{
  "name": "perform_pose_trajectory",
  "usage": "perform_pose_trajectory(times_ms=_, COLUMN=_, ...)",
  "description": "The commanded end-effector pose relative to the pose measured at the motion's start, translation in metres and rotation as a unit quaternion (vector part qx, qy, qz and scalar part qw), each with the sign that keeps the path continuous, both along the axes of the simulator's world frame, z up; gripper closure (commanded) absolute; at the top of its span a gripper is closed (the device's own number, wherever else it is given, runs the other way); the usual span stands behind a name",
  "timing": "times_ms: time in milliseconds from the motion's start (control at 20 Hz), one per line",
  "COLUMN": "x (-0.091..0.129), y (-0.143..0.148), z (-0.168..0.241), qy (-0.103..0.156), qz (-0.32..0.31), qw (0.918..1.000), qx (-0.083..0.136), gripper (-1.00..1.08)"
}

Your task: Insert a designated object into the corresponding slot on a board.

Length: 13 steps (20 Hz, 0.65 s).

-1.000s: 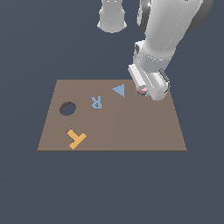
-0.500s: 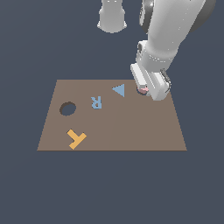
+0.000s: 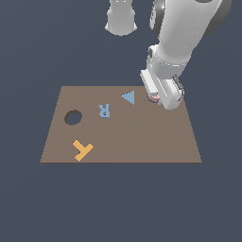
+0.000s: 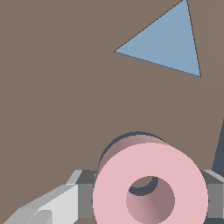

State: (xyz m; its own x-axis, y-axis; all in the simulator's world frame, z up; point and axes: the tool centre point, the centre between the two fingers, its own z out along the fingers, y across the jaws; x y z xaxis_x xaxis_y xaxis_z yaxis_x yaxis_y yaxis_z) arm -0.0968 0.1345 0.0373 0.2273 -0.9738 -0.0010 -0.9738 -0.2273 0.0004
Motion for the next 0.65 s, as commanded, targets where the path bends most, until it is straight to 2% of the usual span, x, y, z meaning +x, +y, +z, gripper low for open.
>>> perform_pose_trajectory(times_ms=0, x=0.0000, y=-0.0002, z=-0.0050, qy=0.000, qz=0.000, qw=1.0000, qx=0.000, gripper=1.08)
perform_pose_trajectory(times_ms=100, x=0.0001, y=-0.0003, z=-0.0067, qy=0.000, qz=0.000, qw=1.0000, qx=0.000, gripper=1.08)
perform_pose_trajectory(times_ms=150, x=0.0001, y=-0.0003, z=-0.0067, qy=0.000, qz=0.000, qw=1.0000, qx=0.000, gripper=-0.92)
perform_pose_trajectory(times_ms=600, x=0.0001, y=-0.0003, z=-0.0067, qy=0.000, qz=0.000, qw=1.0000, qx=0.000, gripper=-0.92)
